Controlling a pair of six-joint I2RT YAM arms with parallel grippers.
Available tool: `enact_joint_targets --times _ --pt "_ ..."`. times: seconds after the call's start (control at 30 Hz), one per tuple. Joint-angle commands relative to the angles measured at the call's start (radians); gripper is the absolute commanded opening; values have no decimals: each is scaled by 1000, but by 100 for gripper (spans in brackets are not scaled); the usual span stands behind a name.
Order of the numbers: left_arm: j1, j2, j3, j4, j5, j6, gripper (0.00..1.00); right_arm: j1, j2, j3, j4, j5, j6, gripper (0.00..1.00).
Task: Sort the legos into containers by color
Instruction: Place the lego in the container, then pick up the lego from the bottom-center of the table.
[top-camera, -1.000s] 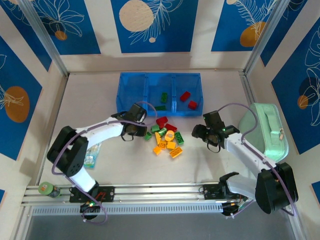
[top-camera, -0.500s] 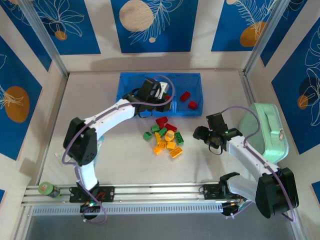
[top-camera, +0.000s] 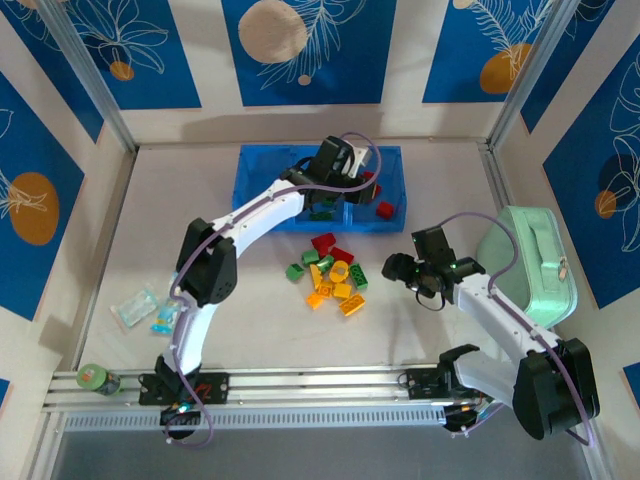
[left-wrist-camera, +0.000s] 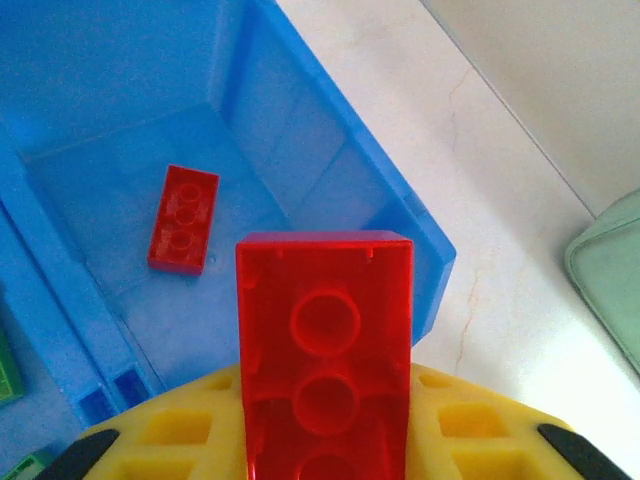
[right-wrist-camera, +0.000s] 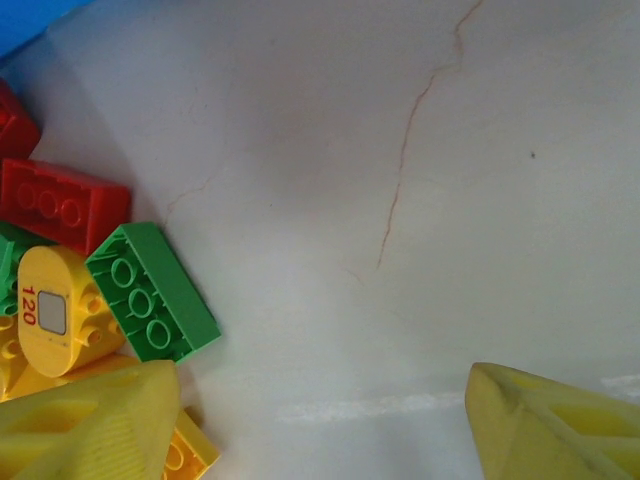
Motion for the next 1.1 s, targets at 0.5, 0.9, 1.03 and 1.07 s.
enact_joint_targets --times 0.5,0.9,1.03,1.07 --pt "-23 -153 -32 -44 -58 40 84 140 -27 34 -47 -17 -49 89" --pt "-27 -826 -921 198 -157 -7 88 335 178 43 76 -71 -85 87" --pt "-28 -986 -1087 170 -204 -33 88 376 237 52 98 -68 -89 84" --pt "-28 -1025 -1123 163 -213 -41 89 385 250 58 103 -71 -88 84"
